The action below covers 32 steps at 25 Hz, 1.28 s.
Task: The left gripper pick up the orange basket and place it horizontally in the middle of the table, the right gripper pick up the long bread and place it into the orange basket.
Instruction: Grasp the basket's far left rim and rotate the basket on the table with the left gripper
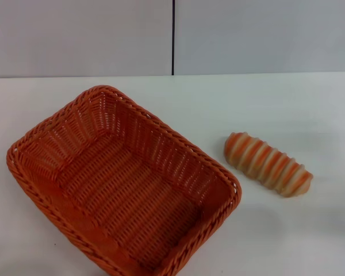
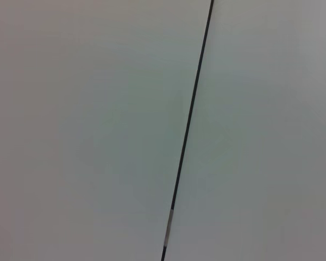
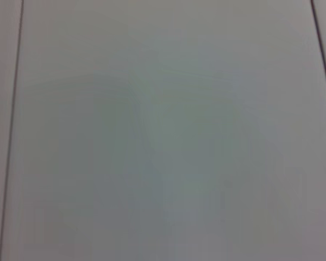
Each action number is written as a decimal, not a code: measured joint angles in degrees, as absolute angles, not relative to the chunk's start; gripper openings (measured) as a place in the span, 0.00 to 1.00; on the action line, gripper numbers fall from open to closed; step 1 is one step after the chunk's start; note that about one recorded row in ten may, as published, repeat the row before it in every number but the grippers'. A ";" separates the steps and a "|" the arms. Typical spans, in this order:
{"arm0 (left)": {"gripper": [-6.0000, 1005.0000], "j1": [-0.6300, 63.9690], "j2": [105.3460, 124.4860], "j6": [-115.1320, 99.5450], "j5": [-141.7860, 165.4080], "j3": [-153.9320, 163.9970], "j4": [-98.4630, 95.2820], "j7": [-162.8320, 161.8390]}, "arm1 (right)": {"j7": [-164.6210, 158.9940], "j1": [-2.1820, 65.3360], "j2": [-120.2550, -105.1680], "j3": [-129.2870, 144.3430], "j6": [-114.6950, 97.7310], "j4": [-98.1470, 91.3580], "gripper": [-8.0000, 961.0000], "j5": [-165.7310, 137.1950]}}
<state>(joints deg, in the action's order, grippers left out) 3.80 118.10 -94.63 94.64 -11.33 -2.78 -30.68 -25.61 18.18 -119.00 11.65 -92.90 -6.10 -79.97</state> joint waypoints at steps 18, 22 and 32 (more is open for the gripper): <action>0.79 4.38 118.01 -96.33 95.10 -6.73 -8.95 -37.73 | -25.20 17.68 -119.00 9.57 -91.38 -5.16 0.08 -78.66; 0.79 5.79 117.90 -99.22 95.12 3.57 -27.57 -59.48 | -25.17 17.73 -119.00 9.58 -91.57 -5.22 0.08 -78.65; 0.79 9.18 117.81 -95.65 103.97 21.21 -61.78 -88.04 | -25.18 17.38 -119.00 9.58 -92.01 -5.25 0.08 -78.64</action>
